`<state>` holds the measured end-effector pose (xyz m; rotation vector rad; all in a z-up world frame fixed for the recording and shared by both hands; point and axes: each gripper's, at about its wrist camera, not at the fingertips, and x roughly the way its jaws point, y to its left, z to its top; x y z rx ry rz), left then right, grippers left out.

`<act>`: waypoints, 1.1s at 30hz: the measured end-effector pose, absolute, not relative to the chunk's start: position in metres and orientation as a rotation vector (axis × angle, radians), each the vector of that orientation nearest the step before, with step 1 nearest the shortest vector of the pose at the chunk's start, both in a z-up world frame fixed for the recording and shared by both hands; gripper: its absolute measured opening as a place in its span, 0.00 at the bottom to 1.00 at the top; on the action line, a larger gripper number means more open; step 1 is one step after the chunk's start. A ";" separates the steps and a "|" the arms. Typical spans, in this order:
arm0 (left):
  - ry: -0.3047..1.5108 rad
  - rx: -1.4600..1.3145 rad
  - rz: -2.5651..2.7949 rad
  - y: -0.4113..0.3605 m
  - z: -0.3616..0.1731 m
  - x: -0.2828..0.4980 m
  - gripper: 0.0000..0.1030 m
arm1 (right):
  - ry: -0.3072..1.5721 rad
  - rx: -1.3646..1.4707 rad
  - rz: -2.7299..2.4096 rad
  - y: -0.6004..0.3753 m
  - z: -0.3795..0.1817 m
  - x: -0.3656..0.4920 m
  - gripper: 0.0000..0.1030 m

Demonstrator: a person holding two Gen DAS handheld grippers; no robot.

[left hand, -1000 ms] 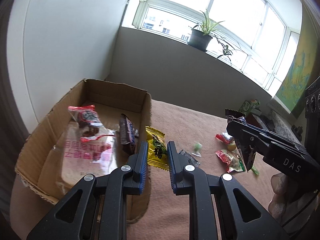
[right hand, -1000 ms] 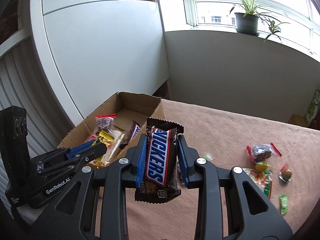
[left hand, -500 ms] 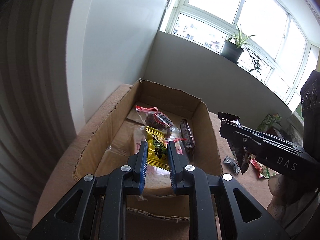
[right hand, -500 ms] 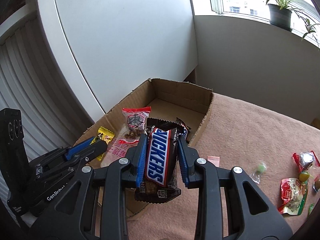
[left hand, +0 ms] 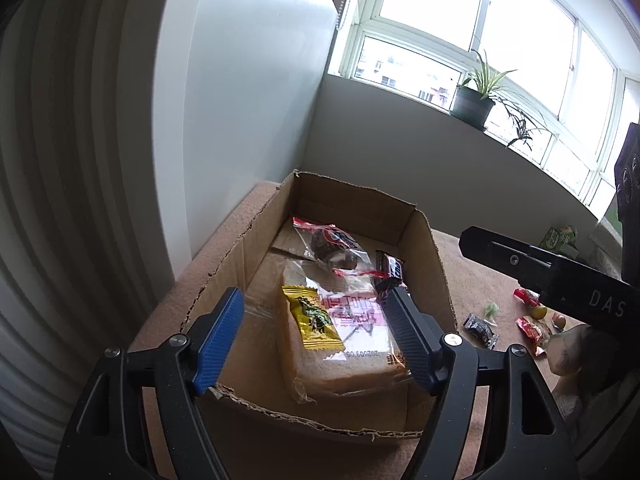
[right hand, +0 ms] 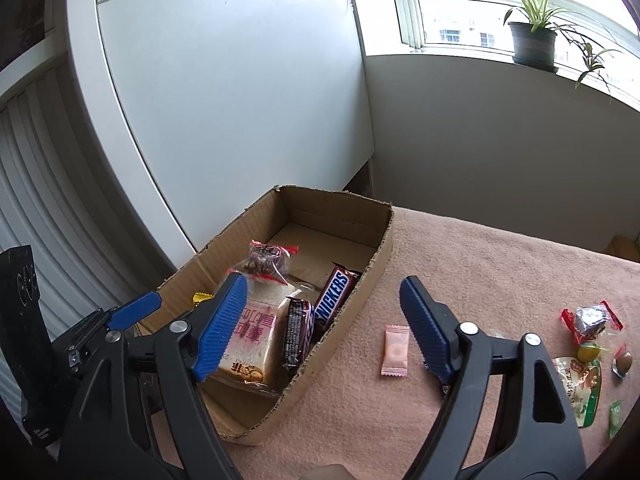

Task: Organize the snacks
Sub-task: 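Place the yellow candy and Snickers bar into the box, opening both grippers, then grasp the black candy with the left gripper while the right grasps the green candy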

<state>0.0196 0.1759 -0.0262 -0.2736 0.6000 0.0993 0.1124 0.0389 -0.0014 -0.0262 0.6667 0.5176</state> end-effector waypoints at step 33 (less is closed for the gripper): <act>0.692 -0.124 -0.188 0.025 -0.026 0.042 0.72 | 0.746 0.059 0.132 -0.216 -0.029 0.078 0.84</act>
